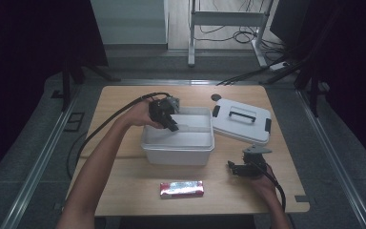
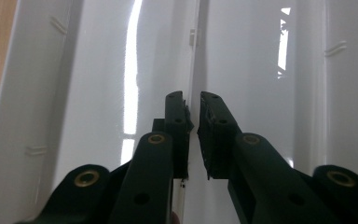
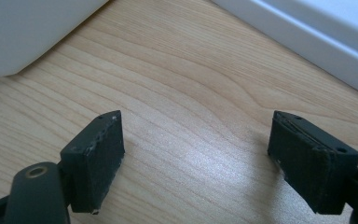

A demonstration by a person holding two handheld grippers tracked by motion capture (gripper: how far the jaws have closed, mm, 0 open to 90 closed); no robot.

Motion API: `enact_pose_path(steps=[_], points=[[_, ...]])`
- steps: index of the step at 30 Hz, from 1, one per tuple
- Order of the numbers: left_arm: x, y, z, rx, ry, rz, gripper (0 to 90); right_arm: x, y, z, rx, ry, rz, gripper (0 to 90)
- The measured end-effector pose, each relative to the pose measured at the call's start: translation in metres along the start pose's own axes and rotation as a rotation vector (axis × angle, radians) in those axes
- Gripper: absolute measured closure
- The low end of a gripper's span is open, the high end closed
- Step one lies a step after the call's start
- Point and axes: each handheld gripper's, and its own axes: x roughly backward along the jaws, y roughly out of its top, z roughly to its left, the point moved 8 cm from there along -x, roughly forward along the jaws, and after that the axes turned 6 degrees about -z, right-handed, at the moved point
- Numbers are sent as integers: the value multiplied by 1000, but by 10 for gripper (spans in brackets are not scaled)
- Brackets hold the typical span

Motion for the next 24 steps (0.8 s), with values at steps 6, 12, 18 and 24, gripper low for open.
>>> enact_pose_path(steps=[6, 12, 18, 24], points=[[-2, -1, 1, -4, -7, 16, 867, 0, 0, 0, -1, 1, 1, 178], [-3, 0, 0, 18, -26, 7, 894, 0, 0, 0, -1, 1, 1, 178], [-3, -1, 0, 18, -40, 7, 899, 0, 0, 0, -2, 1, 1, 178], [-3, 0, 0, 16, -41, -5, 900, 0, 0, 0, -1, 1, 1, 178]])
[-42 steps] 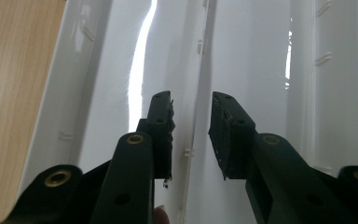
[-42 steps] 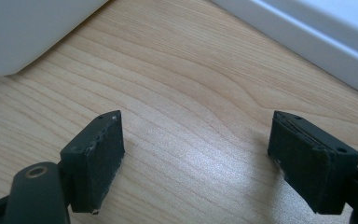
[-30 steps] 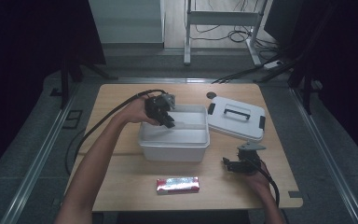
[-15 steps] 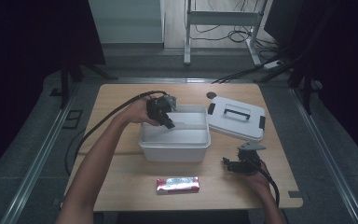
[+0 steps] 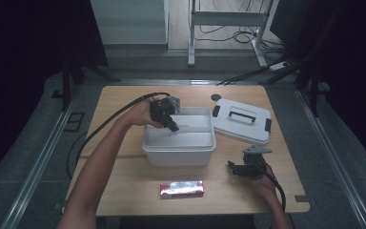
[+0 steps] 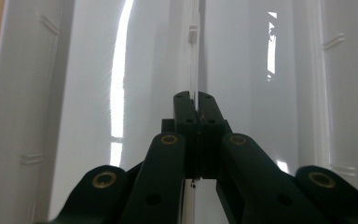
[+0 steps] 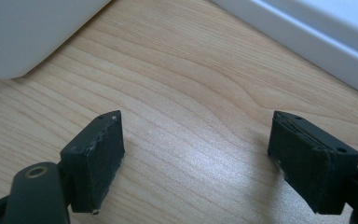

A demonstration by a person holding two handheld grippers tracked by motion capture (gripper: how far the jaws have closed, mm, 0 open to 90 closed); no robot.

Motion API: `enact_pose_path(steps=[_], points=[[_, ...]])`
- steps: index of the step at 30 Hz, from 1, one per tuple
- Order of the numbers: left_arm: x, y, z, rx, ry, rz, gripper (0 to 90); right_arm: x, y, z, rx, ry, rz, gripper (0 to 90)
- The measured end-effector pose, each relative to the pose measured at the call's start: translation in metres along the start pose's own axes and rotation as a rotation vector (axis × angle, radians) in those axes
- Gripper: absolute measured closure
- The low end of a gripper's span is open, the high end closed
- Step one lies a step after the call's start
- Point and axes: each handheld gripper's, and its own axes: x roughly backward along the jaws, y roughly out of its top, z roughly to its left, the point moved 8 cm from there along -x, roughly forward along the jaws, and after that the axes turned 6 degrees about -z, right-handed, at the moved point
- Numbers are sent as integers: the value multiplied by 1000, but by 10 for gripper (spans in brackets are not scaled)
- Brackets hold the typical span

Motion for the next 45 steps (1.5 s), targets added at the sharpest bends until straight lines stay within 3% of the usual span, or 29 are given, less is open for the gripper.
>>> enact_pose_path(steps=[11, 17, 26, 34, 41, 45], points=[[11, 4, 0, -7, 17, -53, 900, 0, 0, 0, 3, -1, -2, 178], [38, 9, 0, -8, 43, -137, 900, 0, 0, 0, 3, -2, -4, 178], [69, 3, -1, 7, 112, -179, 900, 0, 0, -1, 5, -2, -3, 178], [100, -20, -6, 32, 169, -202, 900, 0, 0, 0, -2, -1, -1, 178], [121, -48, -14, 88, 202, -237, 900, 0, 0, 0, -1, -2, -3, 177], [133, -71, -18, 118, 227, -221, 900, 0, 0, 0, -1, -1, 0, 177]])
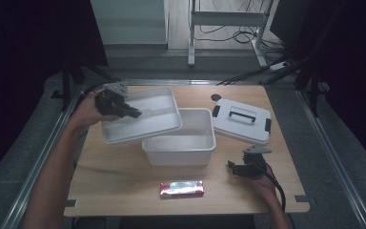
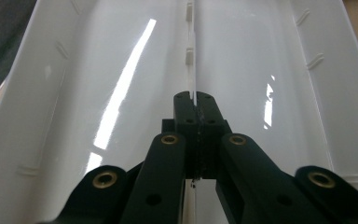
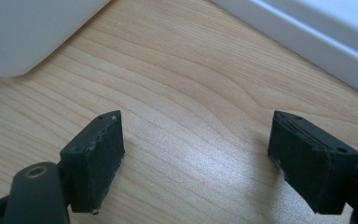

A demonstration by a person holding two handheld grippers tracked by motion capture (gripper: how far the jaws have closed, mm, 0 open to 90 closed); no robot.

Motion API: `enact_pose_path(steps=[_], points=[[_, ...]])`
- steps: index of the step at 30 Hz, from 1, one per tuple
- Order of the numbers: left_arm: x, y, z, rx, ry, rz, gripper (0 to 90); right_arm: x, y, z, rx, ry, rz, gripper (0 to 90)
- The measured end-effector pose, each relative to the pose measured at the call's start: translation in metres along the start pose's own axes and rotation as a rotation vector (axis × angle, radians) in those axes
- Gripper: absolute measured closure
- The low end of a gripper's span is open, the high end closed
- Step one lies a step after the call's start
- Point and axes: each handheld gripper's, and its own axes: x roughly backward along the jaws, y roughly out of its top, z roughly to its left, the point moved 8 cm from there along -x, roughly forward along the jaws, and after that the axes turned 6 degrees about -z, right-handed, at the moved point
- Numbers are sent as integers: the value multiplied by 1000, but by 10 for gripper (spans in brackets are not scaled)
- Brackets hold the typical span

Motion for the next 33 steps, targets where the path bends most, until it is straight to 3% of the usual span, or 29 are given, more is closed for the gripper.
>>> enact_pose_path(steps=[13, 26, 33], points=[[37, -51, 6, 89, 74, 18, 900, 0, 0, 0, 0, 0, 0, 177], [56, -87, 9, 153, 111, 21, 900, 0, 0, 0, -2, 0, 0, 177], [56, -96, 9, 169, 116, 18, 900, 0, 0, 0, -1, -1, 0, 177]])
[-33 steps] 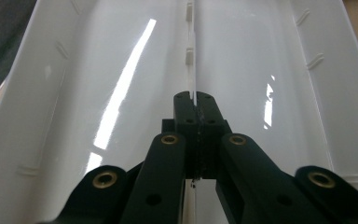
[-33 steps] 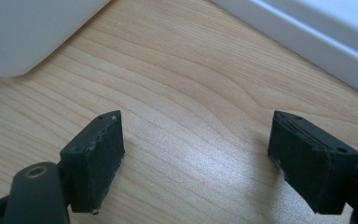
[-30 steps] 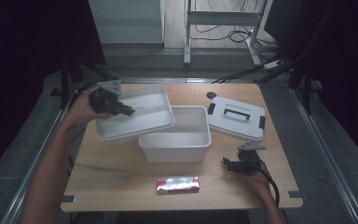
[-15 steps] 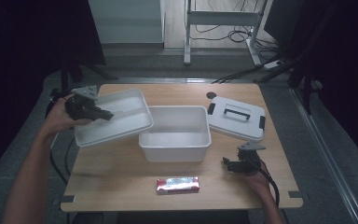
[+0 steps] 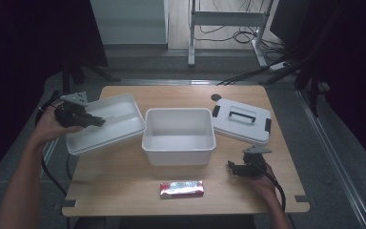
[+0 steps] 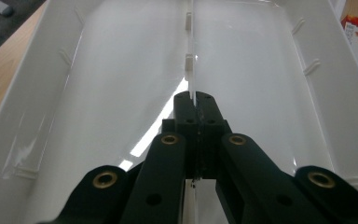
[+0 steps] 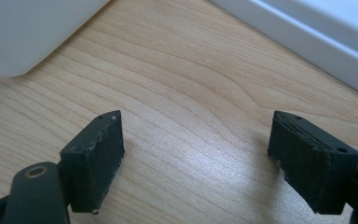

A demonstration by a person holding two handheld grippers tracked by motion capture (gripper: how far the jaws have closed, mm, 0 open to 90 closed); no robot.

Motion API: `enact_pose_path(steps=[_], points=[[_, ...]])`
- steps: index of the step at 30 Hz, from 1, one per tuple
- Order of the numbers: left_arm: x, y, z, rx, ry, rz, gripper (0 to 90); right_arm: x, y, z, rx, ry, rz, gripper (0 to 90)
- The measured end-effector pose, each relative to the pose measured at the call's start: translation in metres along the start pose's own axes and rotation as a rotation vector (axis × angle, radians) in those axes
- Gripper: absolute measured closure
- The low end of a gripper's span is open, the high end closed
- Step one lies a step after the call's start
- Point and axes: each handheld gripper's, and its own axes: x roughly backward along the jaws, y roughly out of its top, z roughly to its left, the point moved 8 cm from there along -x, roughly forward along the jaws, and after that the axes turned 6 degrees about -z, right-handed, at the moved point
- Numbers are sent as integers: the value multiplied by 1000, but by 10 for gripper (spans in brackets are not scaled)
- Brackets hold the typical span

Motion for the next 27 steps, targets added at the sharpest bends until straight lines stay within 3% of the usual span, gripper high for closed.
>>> enact_pose_path(steps=[8, 18, 27], points=[[-10, -20, 2, 29, -12, 14, 900, 0, 0, 0, 0, -1, 0, 177], [-19, -41, 5, 75, -24, -15, 900, 0, 0, 0, -1, -1, 0, 177], [-46, -71, 5, 113, -46, 37, 900, 0, 0, 0, -2, -3, -2, 177]])
